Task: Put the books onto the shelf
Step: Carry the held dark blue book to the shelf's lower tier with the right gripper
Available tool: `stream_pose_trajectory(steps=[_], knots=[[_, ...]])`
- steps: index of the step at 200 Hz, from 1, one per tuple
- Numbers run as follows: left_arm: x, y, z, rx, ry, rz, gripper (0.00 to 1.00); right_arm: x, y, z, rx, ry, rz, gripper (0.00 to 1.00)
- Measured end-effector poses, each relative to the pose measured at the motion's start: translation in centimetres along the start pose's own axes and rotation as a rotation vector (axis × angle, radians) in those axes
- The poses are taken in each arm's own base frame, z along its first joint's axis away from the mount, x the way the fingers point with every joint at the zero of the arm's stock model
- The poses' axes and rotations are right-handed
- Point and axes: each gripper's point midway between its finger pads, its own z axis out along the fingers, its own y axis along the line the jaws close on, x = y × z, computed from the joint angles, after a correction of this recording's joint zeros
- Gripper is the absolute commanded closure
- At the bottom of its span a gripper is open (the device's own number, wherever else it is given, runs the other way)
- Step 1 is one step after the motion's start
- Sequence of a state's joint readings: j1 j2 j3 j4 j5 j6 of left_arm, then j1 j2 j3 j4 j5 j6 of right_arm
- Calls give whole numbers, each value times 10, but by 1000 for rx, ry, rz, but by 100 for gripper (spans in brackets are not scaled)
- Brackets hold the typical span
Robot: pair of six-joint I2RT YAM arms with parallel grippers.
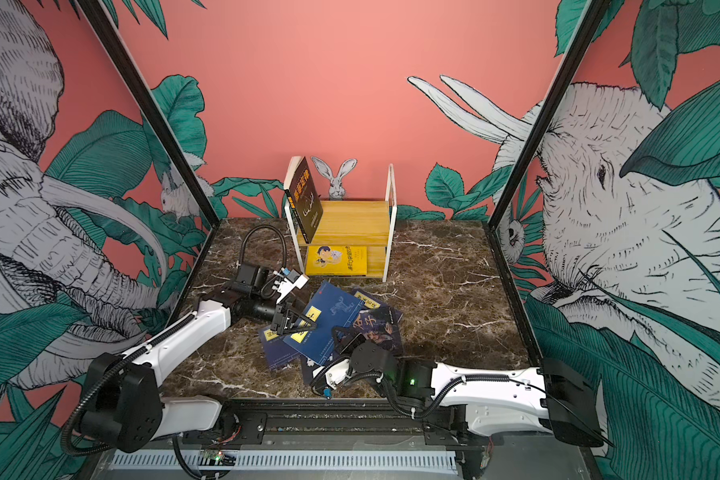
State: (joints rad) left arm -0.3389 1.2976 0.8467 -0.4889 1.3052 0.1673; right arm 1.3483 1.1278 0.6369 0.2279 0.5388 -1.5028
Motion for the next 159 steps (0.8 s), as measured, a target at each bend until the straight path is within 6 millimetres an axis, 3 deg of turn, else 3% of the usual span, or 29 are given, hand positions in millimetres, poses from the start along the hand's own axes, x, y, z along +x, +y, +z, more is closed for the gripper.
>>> stream_pose_trajectory(steps=[32, 73, 112, 159], knots=[[10, 27, -10, -204, 32, 66, 1, 3, 12, 3, 9, 32, 43, 100], [16, 91, -58, -585, 17, 52, 1, 10, 52, 17, -54, 116, 88, 100], [19, 115, -90, -783, 19, 67, 1, 28, 68, 31, -78, 224, 159, 100], [16, 133, -131, -986, -1, 86, 1, 53, 63, 48, -42, 333, 262, 100]])
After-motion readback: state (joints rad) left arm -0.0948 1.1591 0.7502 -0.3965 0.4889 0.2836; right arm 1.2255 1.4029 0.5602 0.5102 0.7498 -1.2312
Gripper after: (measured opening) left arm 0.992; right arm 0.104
